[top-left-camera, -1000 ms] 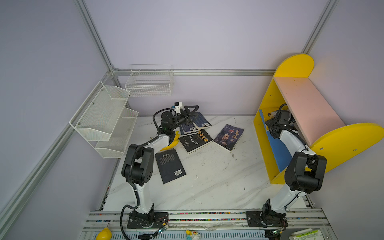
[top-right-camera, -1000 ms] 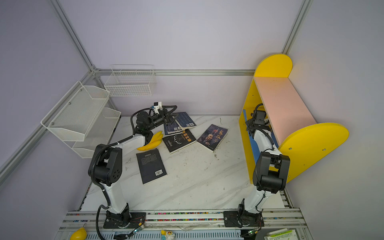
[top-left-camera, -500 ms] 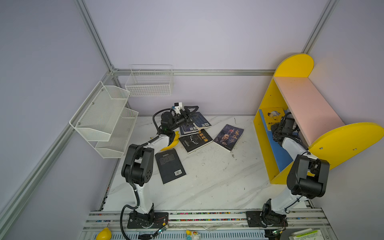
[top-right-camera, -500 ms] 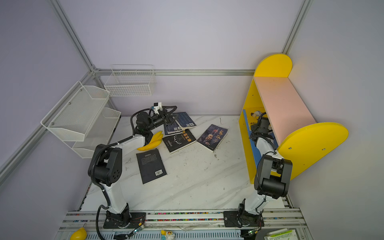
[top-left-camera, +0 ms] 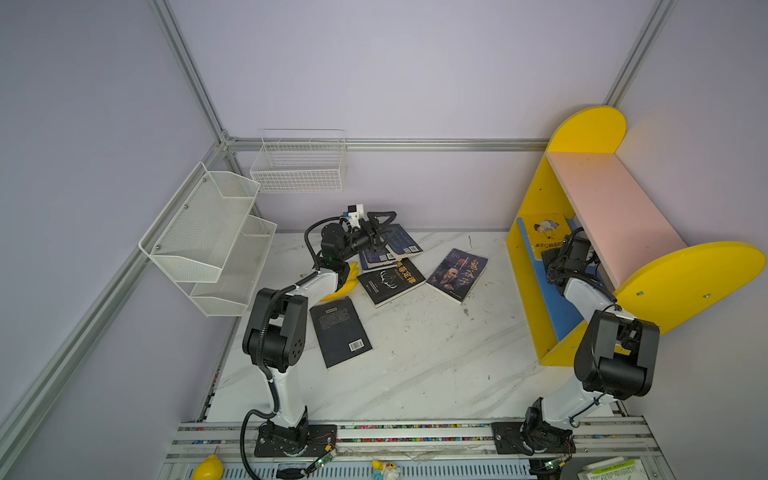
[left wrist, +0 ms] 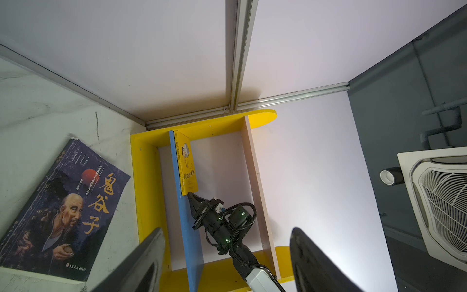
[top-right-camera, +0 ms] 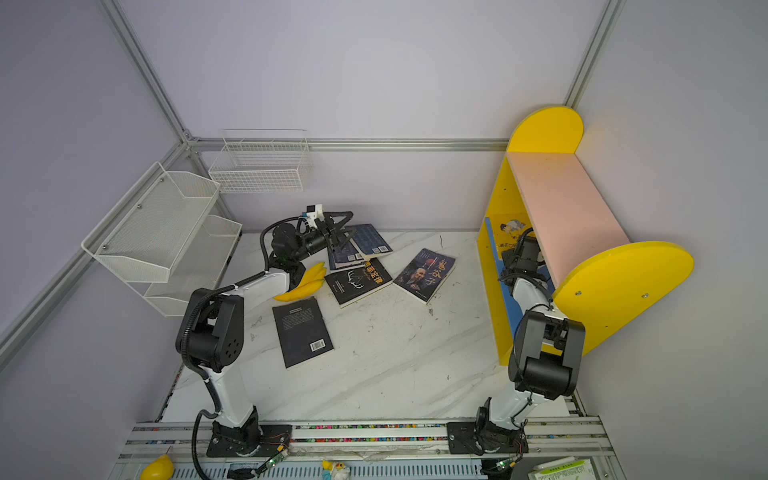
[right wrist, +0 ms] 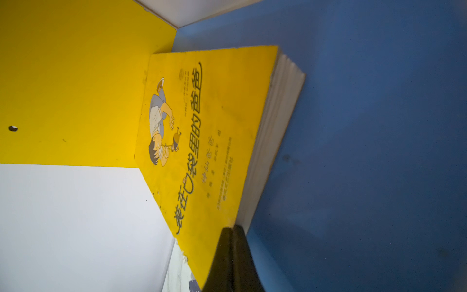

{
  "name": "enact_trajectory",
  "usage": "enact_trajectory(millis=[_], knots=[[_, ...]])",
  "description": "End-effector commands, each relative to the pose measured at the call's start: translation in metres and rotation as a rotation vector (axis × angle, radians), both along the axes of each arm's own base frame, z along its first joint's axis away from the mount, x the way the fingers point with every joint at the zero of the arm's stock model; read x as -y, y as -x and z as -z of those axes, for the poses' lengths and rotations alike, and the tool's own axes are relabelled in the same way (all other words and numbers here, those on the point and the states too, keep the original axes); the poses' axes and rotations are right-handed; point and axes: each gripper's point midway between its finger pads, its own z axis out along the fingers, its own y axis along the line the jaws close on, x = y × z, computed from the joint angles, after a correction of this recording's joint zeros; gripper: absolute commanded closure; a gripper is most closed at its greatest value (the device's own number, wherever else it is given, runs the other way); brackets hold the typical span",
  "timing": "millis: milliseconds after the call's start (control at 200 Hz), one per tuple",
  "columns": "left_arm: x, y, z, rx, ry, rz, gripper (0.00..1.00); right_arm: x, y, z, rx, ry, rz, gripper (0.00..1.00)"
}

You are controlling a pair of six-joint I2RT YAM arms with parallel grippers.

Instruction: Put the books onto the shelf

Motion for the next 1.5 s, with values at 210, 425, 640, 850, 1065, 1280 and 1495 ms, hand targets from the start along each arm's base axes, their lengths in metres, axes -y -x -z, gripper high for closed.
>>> enact_trajectory(millis=[210, 425, 640, 850, 1065, 1280, 1495], knots=[[-0.006, 0.011, -0.017, 0.071, 0.008, -0.009, 0.23, -0.028, -0.006, -0.049, 0.151, -0.008, -0.129, 1.00], [-0.006, 0.012, -0.017, 0.070, 0.009, -0.008, 0.23, -0.033, 0.006, -0.033, 0.101, -0.043, -0.137, 1.00], [-0.007, 0.016, -0.017, 0.066, 0.008, -0.005, 0.23, -0.027, 0.022, -0.033, 0.083, -0.030, -0.089, 1.00], [-0.007, 0.019, -0.017, 0.067, 0.006, -0.002, 0.23, -0.023, 0.031, -0.020, 0.006, -0.049, -0.060, 0.59], [-0.008, 0.024, -0.018, 0.068, 0.005, -0.001, 0.23, -0.011, 0.023, 0.001, -0.057, -0.092, -0.025, 0.46], [-0.011, 0.026, -0.014, 0.057, 0.005, -0.015, 0.23, -0.009, 0.006, 0.023, -0.123, -0.119, -0.042, 0.41], [-0.013, 0.022, -0.016, 0.064, 0.006, -0.024, 0.23, -0.010, -0.007, 0.011, -0.028, -0.095, -0.073, 0.66]])
